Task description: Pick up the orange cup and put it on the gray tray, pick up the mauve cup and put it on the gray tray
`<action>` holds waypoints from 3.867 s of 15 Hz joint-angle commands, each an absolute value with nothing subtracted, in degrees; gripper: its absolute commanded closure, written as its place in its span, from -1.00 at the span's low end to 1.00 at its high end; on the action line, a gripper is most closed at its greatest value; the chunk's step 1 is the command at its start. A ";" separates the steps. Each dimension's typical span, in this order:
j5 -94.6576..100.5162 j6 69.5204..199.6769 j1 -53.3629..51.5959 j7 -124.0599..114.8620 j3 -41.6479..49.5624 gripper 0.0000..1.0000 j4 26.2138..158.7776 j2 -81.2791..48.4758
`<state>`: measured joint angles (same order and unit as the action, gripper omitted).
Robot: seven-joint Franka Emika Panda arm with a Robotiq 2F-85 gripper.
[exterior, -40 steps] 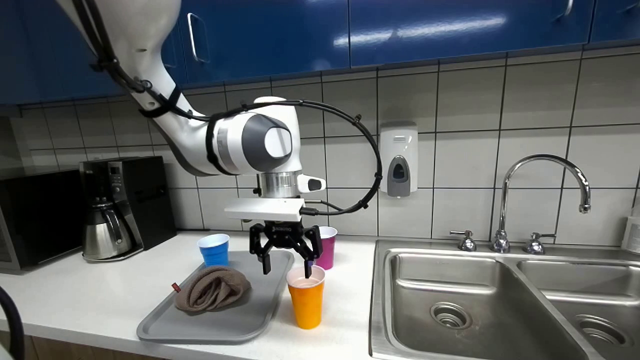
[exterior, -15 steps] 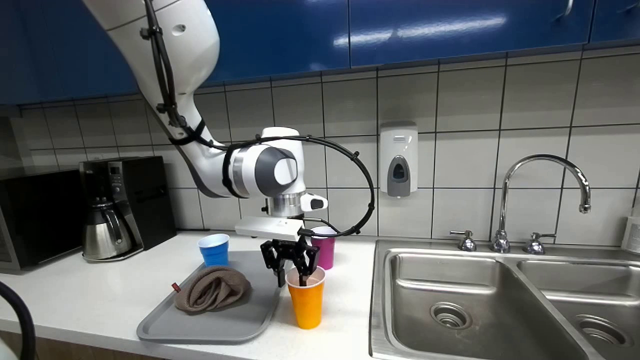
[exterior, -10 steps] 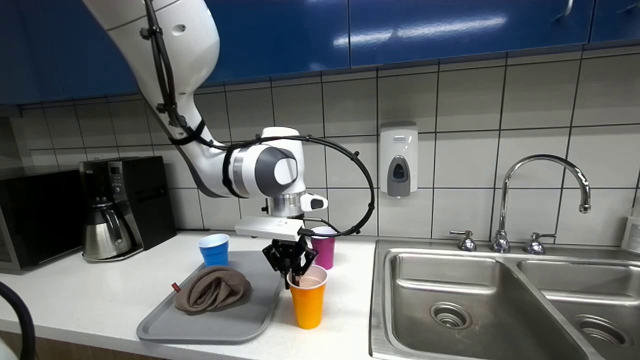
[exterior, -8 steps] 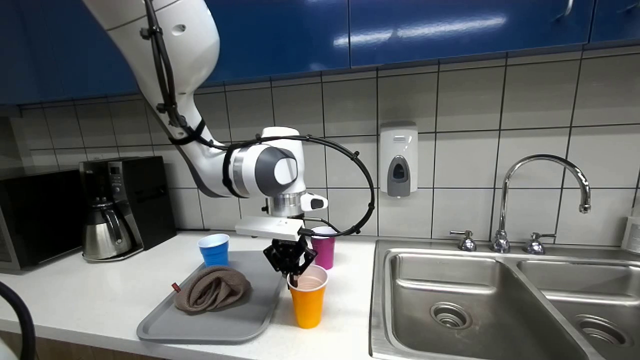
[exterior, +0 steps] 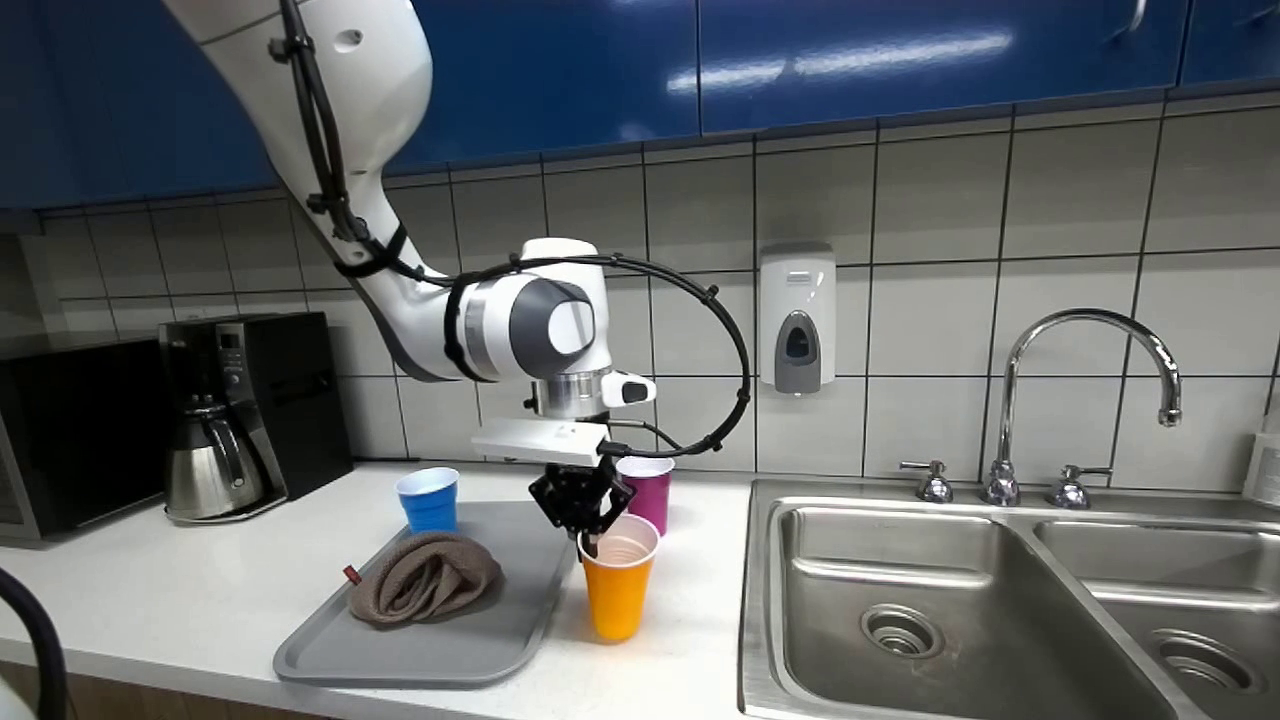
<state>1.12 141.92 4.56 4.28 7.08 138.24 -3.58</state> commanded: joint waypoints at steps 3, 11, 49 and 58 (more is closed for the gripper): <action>2.73 138.35 4.52 3.52 6.15 0.98 139.29 1.21; 3.41 137.69 1.56 3.78 2.77 0.98 143.72 6.87; 11.52 144.27 -3.72 0.32 -4.45 0.98 151.38 6.50; 14.36 145.19 -3.67 -3.52 -4.39 0.00 151.04 4.79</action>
<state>12.41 144.45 -4.17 -0.62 -3.73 151.22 5.02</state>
